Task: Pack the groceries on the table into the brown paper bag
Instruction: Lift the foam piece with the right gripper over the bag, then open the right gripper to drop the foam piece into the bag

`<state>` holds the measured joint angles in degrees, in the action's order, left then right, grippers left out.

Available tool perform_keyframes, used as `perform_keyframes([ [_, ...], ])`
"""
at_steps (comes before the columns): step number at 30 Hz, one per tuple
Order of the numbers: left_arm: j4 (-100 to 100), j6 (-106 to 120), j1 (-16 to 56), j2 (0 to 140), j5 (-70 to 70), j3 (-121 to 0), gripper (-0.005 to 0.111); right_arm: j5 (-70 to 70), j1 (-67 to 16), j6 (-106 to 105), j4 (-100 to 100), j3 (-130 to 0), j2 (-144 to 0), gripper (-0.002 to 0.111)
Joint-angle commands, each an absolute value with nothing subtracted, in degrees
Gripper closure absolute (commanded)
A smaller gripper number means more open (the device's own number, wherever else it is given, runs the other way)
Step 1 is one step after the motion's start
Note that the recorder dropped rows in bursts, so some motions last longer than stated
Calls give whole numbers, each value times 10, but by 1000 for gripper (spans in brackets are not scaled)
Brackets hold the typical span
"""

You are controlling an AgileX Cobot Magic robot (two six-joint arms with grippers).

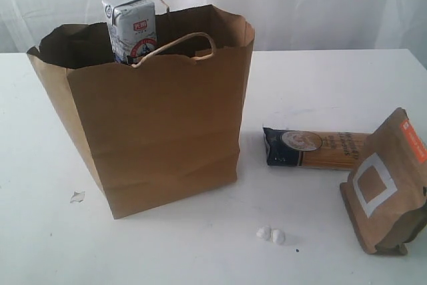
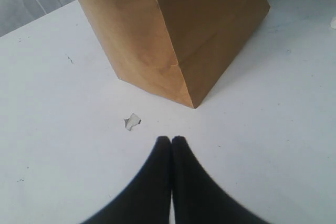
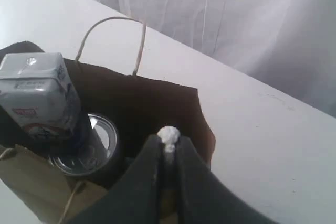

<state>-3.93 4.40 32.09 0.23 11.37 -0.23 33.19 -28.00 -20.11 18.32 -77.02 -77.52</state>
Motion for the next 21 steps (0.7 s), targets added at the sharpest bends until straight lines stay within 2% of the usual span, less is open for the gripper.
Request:
perform_keyframes([
  [1,-37,43,321,0,114,0,106,333,-296,-223,188,-795,-816,108],
  [17,-37,43,321,0,114,0,106,361,-298,-248,211,-802,-876,108],
  [21,-37,43,321,0,114,0,106,362,-298,-253,213,-802,-876,101],
])
